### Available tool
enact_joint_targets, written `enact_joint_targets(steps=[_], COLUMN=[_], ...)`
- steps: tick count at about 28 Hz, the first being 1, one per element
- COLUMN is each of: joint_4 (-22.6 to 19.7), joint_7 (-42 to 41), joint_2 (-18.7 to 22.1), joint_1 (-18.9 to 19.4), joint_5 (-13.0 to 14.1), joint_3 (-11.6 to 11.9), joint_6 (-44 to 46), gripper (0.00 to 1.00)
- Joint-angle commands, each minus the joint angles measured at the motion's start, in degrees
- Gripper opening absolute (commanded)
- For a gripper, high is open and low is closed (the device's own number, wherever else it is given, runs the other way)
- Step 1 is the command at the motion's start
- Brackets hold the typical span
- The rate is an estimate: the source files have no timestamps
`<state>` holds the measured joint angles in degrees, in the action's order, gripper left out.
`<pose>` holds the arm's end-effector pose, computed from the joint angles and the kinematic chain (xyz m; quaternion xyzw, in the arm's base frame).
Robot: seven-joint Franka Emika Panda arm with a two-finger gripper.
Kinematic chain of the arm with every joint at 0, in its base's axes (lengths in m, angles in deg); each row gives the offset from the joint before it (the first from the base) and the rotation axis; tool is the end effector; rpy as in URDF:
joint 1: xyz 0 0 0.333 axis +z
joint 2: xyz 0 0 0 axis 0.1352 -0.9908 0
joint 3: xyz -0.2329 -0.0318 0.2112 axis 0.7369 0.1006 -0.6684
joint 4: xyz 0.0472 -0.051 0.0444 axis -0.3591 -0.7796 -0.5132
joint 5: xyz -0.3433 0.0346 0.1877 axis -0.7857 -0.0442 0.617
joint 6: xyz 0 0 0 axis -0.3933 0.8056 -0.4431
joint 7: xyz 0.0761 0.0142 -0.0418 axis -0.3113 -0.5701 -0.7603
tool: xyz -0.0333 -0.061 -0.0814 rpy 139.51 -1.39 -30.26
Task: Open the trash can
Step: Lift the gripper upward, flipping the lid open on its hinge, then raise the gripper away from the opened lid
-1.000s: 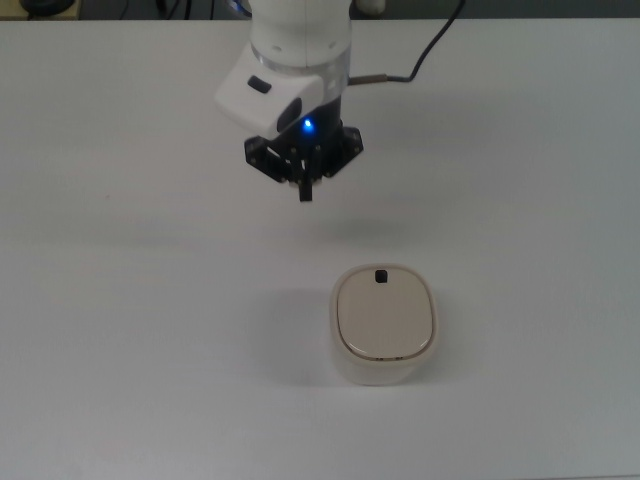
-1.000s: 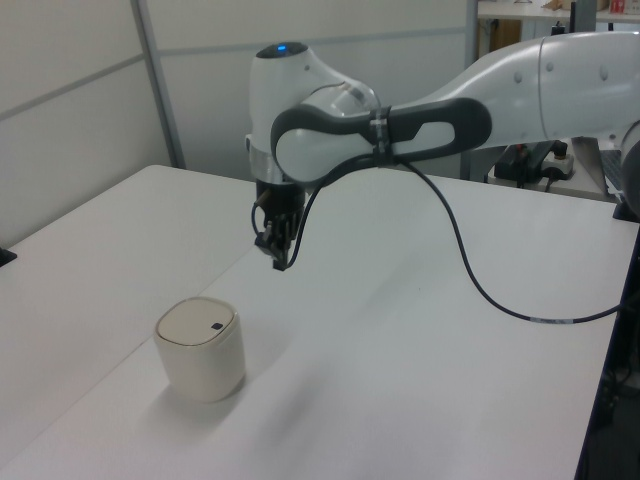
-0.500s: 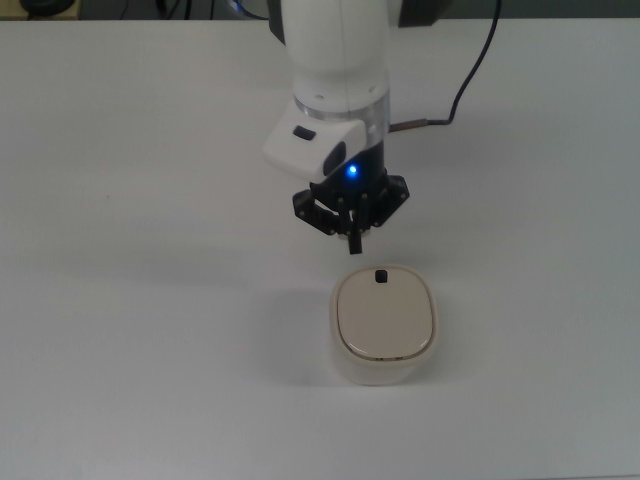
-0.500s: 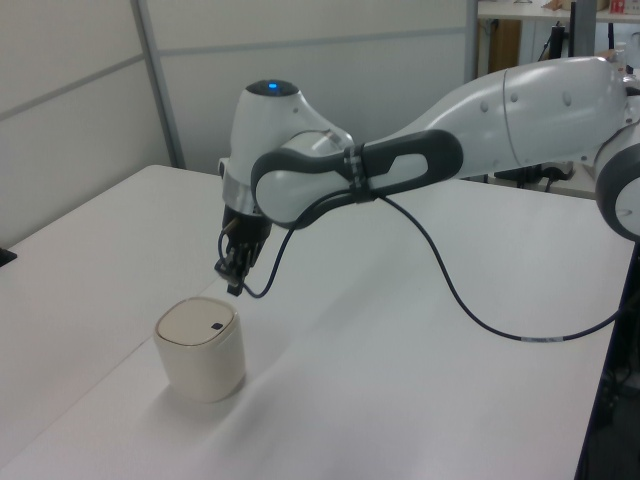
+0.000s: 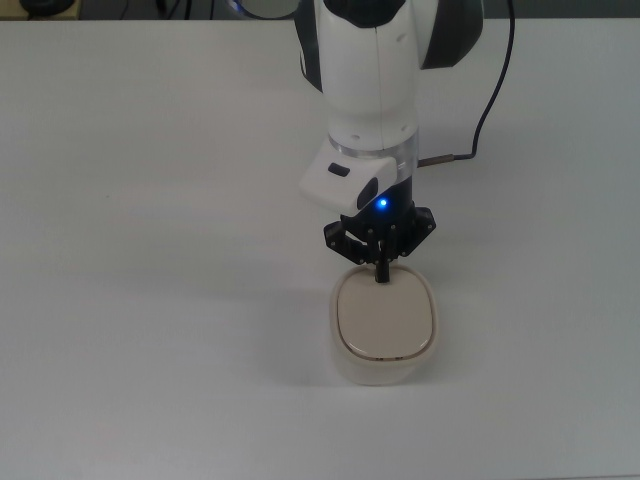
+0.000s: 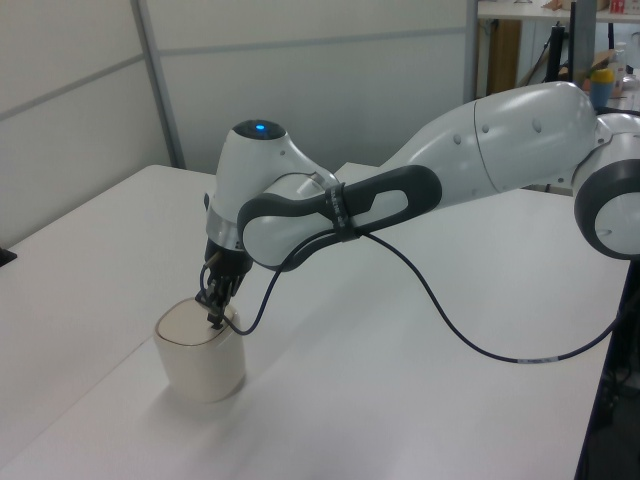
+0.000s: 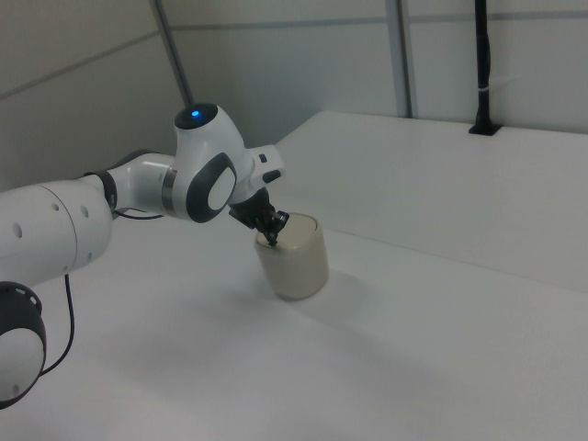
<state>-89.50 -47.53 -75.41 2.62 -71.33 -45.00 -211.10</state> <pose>0.7113 0.1462 0.4424 -0.9805 -0.0679 -0.1766 0.0530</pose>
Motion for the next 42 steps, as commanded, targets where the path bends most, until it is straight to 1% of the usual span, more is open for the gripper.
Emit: enact_joint_targets(steps=[1, 6, 12, 16, 17, 19, 21, 22, 26, 27, 32, 33, 37, 38, 42], joint_4=[0.1, 0.1, 0.2, 0.2, 0.2, 0.1, 0.1, 0.1, 0.1, 0.1, 0.1, 0.1, 0.1, 0.0, 0.0], joint_7=[1.1, 1.2, 1.3, 1.3, 1.2, 1.2, 1.1, 0.9, 0.4, 0.0, -1.3, -2.0, -2.8, -4.2, -7.1], joint_2=[-1.3, -2.0, -1.4, 1.9, 3.4, 5.0, 6.4, 8.0, 10.8, 12.1, 15.3, 16.4, 17.3, 18.2, 19.0], joint_1=[0.7, 0.6, 0.6, 0.0, -0.1, -0.4, -1.3, -2.5, -3.8, -4.4, -5.6, -5.6, -5.7, -5.7, -5.6], joint_5=[0.1, 0.3, 0.8, 1.5, 2.4, 3.6, 4.9, 6.1, 7.3, 7.4, 7.3, 7.0, 6.1, 5.3, 3.8], joint_3=[0.4, 0.4, 0.5, 0.5, 0.8, 1.1, 1.1, 1.1, 1.1, 1.1, 1.3, 1.5, 1.7, 2.5, 3.4], joint_6=[-1.4, -3.0, -2.9, -2.5, -2.1, -1.0, 0.6, 2.2, 6.2, 8.6, 15.3, 18.0, 23.5, 26.5, 33.1], gripper=[0.00, 0.00, 0.00, 0.00, 0.00, 0.00, 0.00, 0.00, 0.00, 0.00, 0.00, 0.00, 0.00, 0.00, 0.00])
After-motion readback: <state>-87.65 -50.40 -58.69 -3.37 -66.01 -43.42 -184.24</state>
